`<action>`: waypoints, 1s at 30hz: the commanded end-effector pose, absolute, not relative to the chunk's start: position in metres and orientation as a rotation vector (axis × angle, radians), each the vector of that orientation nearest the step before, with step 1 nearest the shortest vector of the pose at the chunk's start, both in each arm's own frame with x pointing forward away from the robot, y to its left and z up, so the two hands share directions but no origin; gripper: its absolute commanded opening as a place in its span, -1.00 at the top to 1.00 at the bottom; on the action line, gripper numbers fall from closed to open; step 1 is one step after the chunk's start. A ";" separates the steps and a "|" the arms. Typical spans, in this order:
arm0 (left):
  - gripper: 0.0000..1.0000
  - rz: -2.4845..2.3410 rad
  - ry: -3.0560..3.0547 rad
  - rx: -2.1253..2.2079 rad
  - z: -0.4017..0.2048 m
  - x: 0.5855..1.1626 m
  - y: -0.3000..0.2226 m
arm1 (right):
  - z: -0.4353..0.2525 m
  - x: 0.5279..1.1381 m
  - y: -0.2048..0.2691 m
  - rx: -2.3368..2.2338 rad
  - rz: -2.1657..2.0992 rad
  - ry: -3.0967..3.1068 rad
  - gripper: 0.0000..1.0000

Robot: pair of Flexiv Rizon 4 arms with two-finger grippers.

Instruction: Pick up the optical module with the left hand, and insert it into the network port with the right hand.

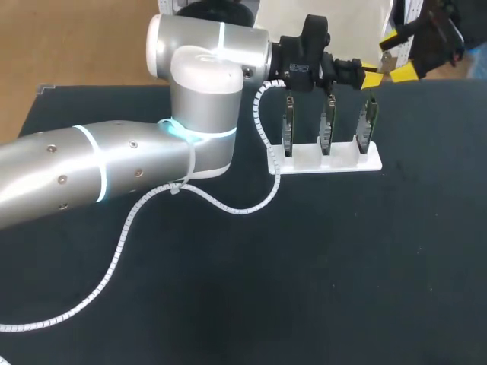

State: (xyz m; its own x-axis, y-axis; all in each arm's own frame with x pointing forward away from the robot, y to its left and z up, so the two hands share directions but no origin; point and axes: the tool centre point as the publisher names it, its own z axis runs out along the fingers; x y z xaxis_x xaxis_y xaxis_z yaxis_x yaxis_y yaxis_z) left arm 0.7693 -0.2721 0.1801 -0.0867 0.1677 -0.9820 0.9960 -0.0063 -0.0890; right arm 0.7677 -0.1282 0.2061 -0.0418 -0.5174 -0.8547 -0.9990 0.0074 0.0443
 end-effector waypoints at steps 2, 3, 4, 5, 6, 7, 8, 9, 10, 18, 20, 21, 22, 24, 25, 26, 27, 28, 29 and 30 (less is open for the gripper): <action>1.00 -1.204 1.392 1.305 0.180 0.772 -0.273 | 0.208 0.769 -0.126 -1.586 0.935 1.629 -1.00; 1.00 -1.204 1.392 1.305 0.180 0.772 -0.273 | 0.208 0.769 -0.126 -1.590 0.936 1.625 -1.00; 1.00 -1.204 1.392 1.305 0.180 0.772 -0.273 | 0.209 0.770 -0.126 -1.595 0.942 1.620 -1.00; 1.00 -1.204 1.392 1.305 0.180 0.772 -0.273 | 0.209 0.770 -0.125 -1.600 0.944 1.616 -1.00; 1.00 -1.204 1.392 1.305 0.180 0.772 -0.273 | 0.210 0.770 -0.125 -1.605 0.949 1.611 -1.00; 1.00 -1.204 1.392 1.305 0.180 0.772 -0.273 | 0.210 0.771 -0.125 -1.612 0.954 1.606 -1.00; 1.00 -1.204 1.392 1.305 0.180 0.772 -0.273 | 0.211 0.771 -0.125 -1.616 0.956 1.603 -1.00; 1.00 -1.204 1.392 1.305 0.180 0.772 -0.273 | 0.211 0.771 -0.124 -1.618 0.957 1.601 -1.00; 1.00 -1.204 1.392 1.305 0.180 0.772 -0.273 | 0.211 0.772 -0.124 -1.623 0.961 1.598 -1.00; 1.00 -1.204 1.392 1.305 0.180 0.772 -0.273 | 0.215 0.775 -0.125 -1.644 1.021 1.576 -1.00; 1.00 -1.204 1.392 1.305 0.180 0.772 -0.273 | 0.215 0.775 -0.125 -1.648 1.030 1.577 -1.00; 1.00 -1.204 1.392 1.305 0.180 0.772 -0.273 | 0.215 0.775 -0.125 -1.648 1.031 1.578 -1.00; 1.00 -1.204 1.392 1.305 0.180 0.772 -0.273 | 0.215 0.775 -0.125 -1.653 1.036 1.578 -1.00; 1.00 -1.204 1.392 1.305 0.180 0.772 -0.273 | 0.214 0.774 -0.125 -1.655 1.037 1.580 -1.00; 1.00 -1.204 1.392 1.305 0.180 0.772 -0.273 | 0.214 0.774 -0.125 -1.656 1.037 1.581 -1.00; 1.00 -1.204 1.392 1.305 0.180 0.772 -0.273 | 0.214 0.774 -0.125 -1.656 1.038 1.582 -1.00; 1.00 -1.204 1.392 1.305 0.180 0.772 -0.273 | 0.213 0.774 -0.125 -1.655 1.039 1.585 -1.00; 1.00 -1.204 1.392 1.305 0.180 0.772 -0.273 | 0.212 0.774 -0.125 -1.656 1.040 1.587 -1.00; 1.00 -1.204 1.392 1.305 0.180 0.772 -0.273 | 0.212 0.774 -0.124 -1.656 1.041 1.588 -1.00; 1.00 -1.204 1.392 1.305 0.180 0.772 -0.273 | 0.212 0.773 -0.124 -1.656 1.042 1.590 -1.00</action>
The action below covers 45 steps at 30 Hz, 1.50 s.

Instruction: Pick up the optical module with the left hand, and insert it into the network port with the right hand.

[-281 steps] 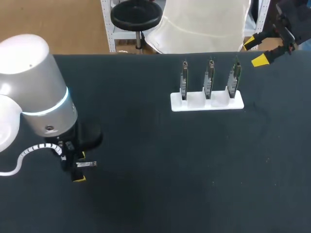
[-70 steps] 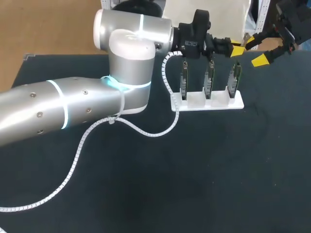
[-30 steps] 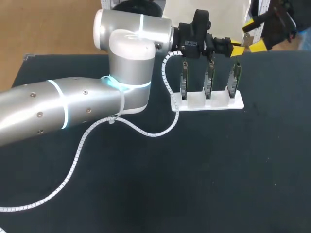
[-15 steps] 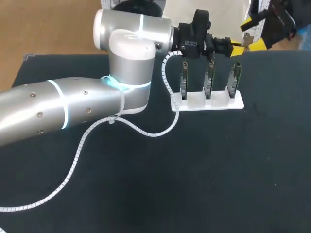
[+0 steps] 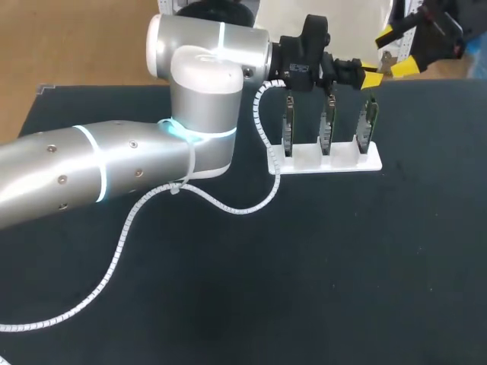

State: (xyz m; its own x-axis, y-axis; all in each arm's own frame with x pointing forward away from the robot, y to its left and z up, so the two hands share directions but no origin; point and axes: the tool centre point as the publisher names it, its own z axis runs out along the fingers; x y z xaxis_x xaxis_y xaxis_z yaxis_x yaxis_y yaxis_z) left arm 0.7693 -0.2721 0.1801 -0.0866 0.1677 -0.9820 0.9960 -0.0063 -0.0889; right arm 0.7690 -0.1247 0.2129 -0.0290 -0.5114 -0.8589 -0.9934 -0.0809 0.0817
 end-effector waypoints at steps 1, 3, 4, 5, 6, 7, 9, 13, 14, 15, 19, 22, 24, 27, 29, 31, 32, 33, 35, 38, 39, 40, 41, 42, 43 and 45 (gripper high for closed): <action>1.00 -1.204 1.392 1.305 0.180 0.772 -0.273 | 0.211 0.773 -0.124 -1.656 1.043 1.591 -1.00; 1.00 -1.204 1.392 1.305 0.180 0.772 -0.273 | 0.210 0.773 -0.123 -1.655 1.045 1.593 -1.00; 1.00 -1.204 1.392 1.305 0.180 0.772 -0.273 | 0.210 0.772 -0.123 -1.655 1.046 1.594 -1.00; 1.00 -1.204 1.392 1.305 0.180 0.772 -0.273 | 0.209 0.772 -0.123 -1.655 1.047 1.594 -1.00; 1.00 -1.204 1.392 1.305 0.180 0.772 -0.273 | 0.209 0.772 -0.123 -1.653 1.046 1.596 -0.82; 1.00 -1.204 1.392 1.305 0.180 0.772 -0.273 | 0.209 0.771 -0.123 -1.651 1.047 1.597 0.00; 1.00 -1.204 1.392 1.305 0.180 0.772 -0.273 | 0.208 0.771 -0.123 -1.648 1.035 1.603 1.00; 1.00 -1.204 1.392 1.305 0.180 0.772 -0.273 | 0.207 0.770 -0.123 -1.644 1.030 1.608 1.00; 1.00 -1.204 1.392 1.305 0.180 0.772 -0.273 | 0.207 0.770 -0.123 -1.642 1.029 1.609 1.00; 1.00 -1.204 1.392 1.305 0.180 0.772 -0.273 | 0.207 0.770 -0.123 -1.641 1.028 1.610 1.00; 1.00 -1.204 1.392 1.305 0.180 0.772 -0.273 | 0.207 0.769 -0.123 -1.638 1.025 1.610 1.00; 1.00 -1.204 1.392 1.305 0.180 0.772 -0.273 | 0.207 0.768 -0.123 -1.636 1.025 1.610 1.00; 1.00 -1.204 1.392 1.305 0.180 0.772 -0.273 | 0.206 0.767 -0.123 -1.635 1.025 1.610 1.00; 1.00 -1.204 1.392 1.305 0.180 0.772 -0.273 | 0.206 0.766 -0.123 -1.634 1.027 1.609 1.00; 0.43 -1.204 1.392 1.305 0.180 0.772 -0.273 | 0.207 0.766 -0.123 -1.633 1.028 1.607 1.00; -1.00 -1.204 1.392 1.305 0.180 0.772 -0.273 | 0.207 0.766 -0.123 -1.632 1.028 1.605 1.00; -1.00 -1.204 1.392 1.305 0.180 0.772 -0.273 | 0.207 0.766 -0.123 -1.631 1.029 1.604 1.00; -1.00 -1.204 1.392 1.305 0.180 0.772 -0.273 | 0.207 0.766 -0.123 -1.631 1.028 1.604 1.00; -1.00 -1.204 1.392 1.305 0.180 0.772 -0.273 | 0.207 0.766 -0.123 -1.631 1.028 1.603 1.00; -1.00 -1.204 1.392 1.305 0.180 0.772 -0.273 | 0.207 0.765 -0.123 -1.629 1.029 1.600 1.00; -1.00 -1.204 1.392 1.305 0.180 0.772 -0.273 | 0.207 0.765 -0.123 -1.629 1.029 1.599 1.00; -1.00 -1.204 1.392 1.305 0.180 0.772 -0.273 | 0.207 0.765 -0.123 -1.629 1.028 1.599 1.00; -1.00 -1.204 1.392 1.305 0.180 0.772 -0.273 | 0.207 0.765 -0.123 -1.628 1.028 1.599 1.00; -1.00 -1.194 1.397 1.316 0.180 0.772 -0.273 | 0.208 0.765 -0.123 -1.627 1.028 1.598 1.00; -1.00 -1.189 1.395 1.328 0.181 0.772 -0.273 | 0.208 0.765 -0.123 -1.628 1.028 1.597 1.00; -1.00 -1.161 1.413 1.355 0.183 0.771 -0.273 | 0.208 0.765 -0.123 -1.627 1.027 1.597 1.00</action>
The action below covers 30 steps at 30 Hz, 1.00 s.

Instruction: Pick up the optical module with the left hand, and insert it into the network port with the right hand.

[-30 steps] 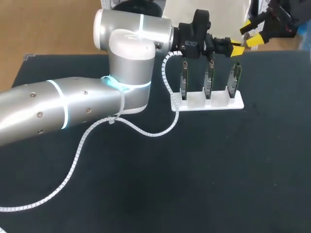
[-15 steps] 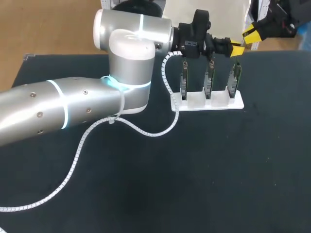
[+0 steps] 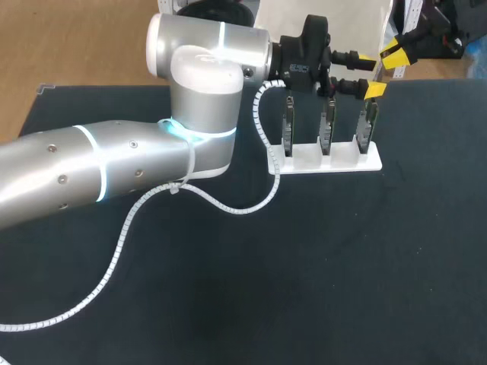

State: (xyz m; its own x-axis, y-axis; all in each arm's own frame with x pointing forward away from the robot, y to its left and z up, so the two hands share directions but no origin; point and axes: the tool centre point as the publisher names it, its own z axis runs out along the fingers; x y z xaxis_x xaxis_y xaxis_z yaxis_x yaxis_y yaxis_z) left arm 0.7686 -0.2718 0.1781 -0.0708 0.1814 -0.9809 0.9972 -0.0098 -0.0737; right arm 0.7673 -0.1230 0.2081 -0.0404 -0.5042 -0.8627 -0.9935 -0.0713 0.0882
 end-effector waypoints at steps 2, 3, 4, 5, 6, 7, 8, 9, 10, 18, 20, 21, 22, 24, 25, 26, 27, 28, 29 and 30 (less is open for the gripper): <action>-1.00 -1.130 1.436 1.381 0.184 0.771 -0.274 | 0.208 0.765 -0.123 -1.626 1.026 1.597 1.00; -1.00 -1.115 1.447 1.397 0.185 0.771 -0.274 | 0.208 0.765 -0.123 -1.626 1.026 1.597 1.00; -1.00 -1.106 1.451 1.404 0.186 0.770 -0.274 | 0.208 0.766 -0.123 -1.625 1.025 1.597 1.00; -1.00 -1.094 1.460 1.414 0.187 0.770 -0.274 | 0.208 0.766 -0.123 -1.623 1.026 1.597 1.00; -1.00 -1.079 1.474 1.423 0.188 0.769 -0.274 | 0.208 0.766 -0.123 -1.623 1.025 1.598 1.00; -1.00 -1.066 1.486 1.433 0.188 0.769 -0.273 | 0.208 0.766 -0.123 -1.623 1.025 1.599 1.00; -1.00 -1.058 1.494 1.441 0.188 0.769 -0.273 | 0.208 0.766 -0.123 -1.623 1.025 1.599 1.00; -1.00 -1.048 1.503 1.449 0.187 0.768 -0.272 | 0.208 0.766 -0.123 -1.623 1.025 1.599 1.00; -1.00 -1.039 1.513 1.455 0.187 0.768 -0.271 | 0.208 0.766 -0.122 -1.623 1.024 1.600 1.00; -1.00 -1.010 1.587 1.490 0.178 0.762 -0.264 | 0.208 0.767 -0.121 -1.629 1.024 1.600 1.00; -1.00 -0.988 1.615 1.502 0.175 0.760 -0.262 | 0.208 0.768 -0.121 -1.631 1.023 1.601 1.00; -1.00 -0.981 1.637 1.509 0.173 0.759 -0.261 | 0.208 0.768 -0.121 -1.632 1.023 1.600 1.00; -1.00 -0.976 1.650 1.511 0.171 0.759 -0.260 | 0.208 0.769 -0.121 -1.634 1.023 1.600 1.00; -1.00 -0.970 1.673 1.507 0.167 0.758 -0.257 | 0.209 0.769 -0.120 -1.637 1.022 1.600 1.00; -1.00 -0.959 1.682 1.513 0.166 0.758 -0.256 | 0.209 0.770 -0.120 -1.637 1.022 1.600 1.00; -1.00 -0.947 1.694 1.515 0.164 0.758 -0.255 | 0.209 0.770 -0.120 -1.639 1.021 1.600 1.00; -1.00 -0.945 1.701 1.517 0.162 0.758 -0.254 | 0.209 0.770 -0.120 -1.640 1.020 1.601 1.00; -1.00 -0.944 1.710 1.521 0.160 0.758 -0.253 | 0.209 0.770 -0.120 -1.642 1.019 1.601 1.00; -1.00 -0.940 1.723 1.523 0.158 0.757 -0.252 | 0.209 0.770 -0.120 -1.643 1.019 1.600 1.00; -1.00 -0.938 1.729 1.526 0.157 0.757 -0.251 | 0.209 0.771 -0.120 -1.645 1.017 1.601 1.00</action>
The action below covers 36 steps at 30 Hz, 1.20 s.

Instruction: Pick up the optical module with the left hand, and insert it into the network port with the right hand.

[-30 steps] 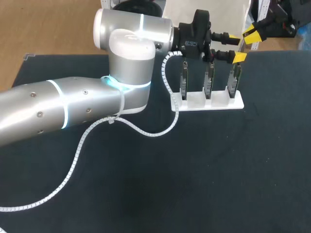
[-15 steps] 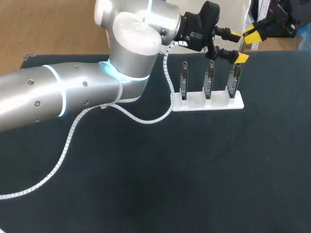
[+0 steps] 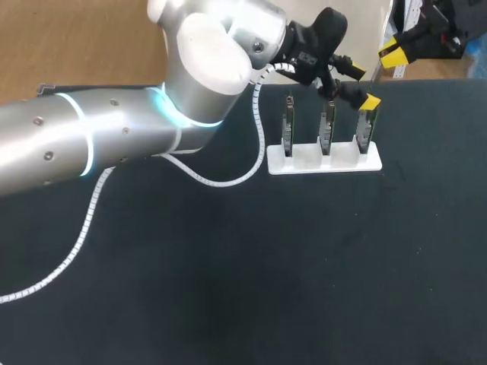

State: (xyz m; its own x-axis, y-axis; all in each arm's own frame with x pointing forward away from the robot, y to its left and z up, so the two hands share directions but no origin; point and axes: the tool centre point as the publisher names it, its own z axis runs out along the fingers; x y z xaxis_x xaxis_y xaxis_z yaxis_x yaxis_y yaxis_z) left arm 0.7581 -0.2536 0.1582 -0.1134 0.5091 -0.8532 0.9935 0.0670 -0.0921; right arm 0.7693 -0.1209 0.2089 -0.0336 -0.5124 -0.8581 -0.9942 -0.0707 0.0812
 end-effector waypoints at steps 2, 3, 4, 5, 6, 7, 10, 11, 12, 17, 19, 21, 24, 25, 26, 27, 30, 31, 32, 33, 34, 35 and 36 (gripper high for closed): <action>-1.00 -0.935 1.742 1.534 0.155 0.756 -0.250 | 0.210 0.771 -0.120 -1.645 1.017 1.602 1.00; -1.00 -0.932 1.747 1.538 0.154 0.756 -0.250 | 0.210 0.771 -0.120 -1.645 1.016 1.602 1.00; -1.00 -0.931 1.749 1.540 0.152 0.756 -0.249 | 0.210 0.771 -0.120 -1.645 1.015 1.603 1.00; -1.00 -0.932 1.752 1.540 0.152 0.757 -0.249 | 0.210 0.771 -0.120 -1.644 1.015 1.604 1.00; -1.00 -0.931 1.756 1.543 0.151 0.757 -0.250 | 0.210 0.771 -0.120 -1.644 1.015 1.605 1.00; -1.00 -0.930 1.759 1.544 0.150 0.757 -0.250 | 0.210 0.771 -0.120 -1.644 1.014 1.606 1.00; -1.00 -0.927 1.764 1.555 0.150 0.758 -0.253 | 0.209 0.771 -0.121 -1.641 1.013 1.608 1.00; -1.00 -0.926 1.765 1.556 0.149 0.758 -0.254 | 0.209 0.771 -0.121 -1.639 1.014 1.608 1.00; -1.00 -0.926 1.764 1.558 0.149 0.758 -0.255 | 0.209 0.771 -0.121 -1.638 1.014 1.608 1.00; -1.00 -0.927 1.764 1.561 0.149 0.760 -0.257 | 0.208 0.770 -0.123 -1.635 1.017 1.609 1.00; -1.00 -0.924 1.764 1.563 0.150 0.761 -0.258 | 0.208 0.770 -0.123 -1.634 1.018 1.610 1.00; -1.00 -0.919 1.763 1.568 0.151 0.761 -0.259 | 0.208 0.770 -0.124 -1.633 1.018 1.609 1.00; -1.00 -0.917 1.763 1.571 0.151 0.761 -0.259 | 0.209 0.770 -0.125 -1.634 1.016 1.608 1.00; -1.00 -0.917 1.764 1.571 0.150 0.761 -0.259 | 0.209 0.770 -0.125 -1.634 1.015 1.608 1.00; -1.00 -0.918 1.765 1.571 0.150 0.761 -0.259 | 0.209 0.770 -0.125 -1.634 1.015 1.608 1.00; -1.00 -0.918 1.766 1.570 0.149 0.760 -0.258 | 0.209 0.770 -0.126 -1.634 1.015 1.609 1.00; -1.00 -0.922 1.770 1.571 0.149 0.759 -0.258 | 0.209 0.770 -0.126 -1.636 1.015 1.610 1.00; -1.00 -0.924 1.770 1.572 0.148 0.759 -0.258 | 0.209 0.770 -0.126 -1.637 1.014 1.610 1.00; -1.00 -0.924 1.770 1.572 0.148 0.759 -0.258 | 0.209 0.770 -0.126 -1.638 1.014 1.610 1.00; -1.00 -0.924 1.770 1.572 0.148 0.759 -0.258 | 0.209 0.770 -0.126 -1.638 1.014 1.610 1.00; -1.00 -0.924 1.770 1.572 0.148 0.759 -0.258 | 0.208 0.770 -0.125 -1.643 1.010 1.611 1.00; -1.00 -0.924 1.770 1.572 0.148 0.759 -0.258 | 0.208 0.769 -0.125 -1.648 1.007 1.612 1.00; -1.00 -0.924 1.770 1.572 0.148 0.759 -0.258 | 0.208 0.769 -0.125 -1.650 1.007 1.612 1.00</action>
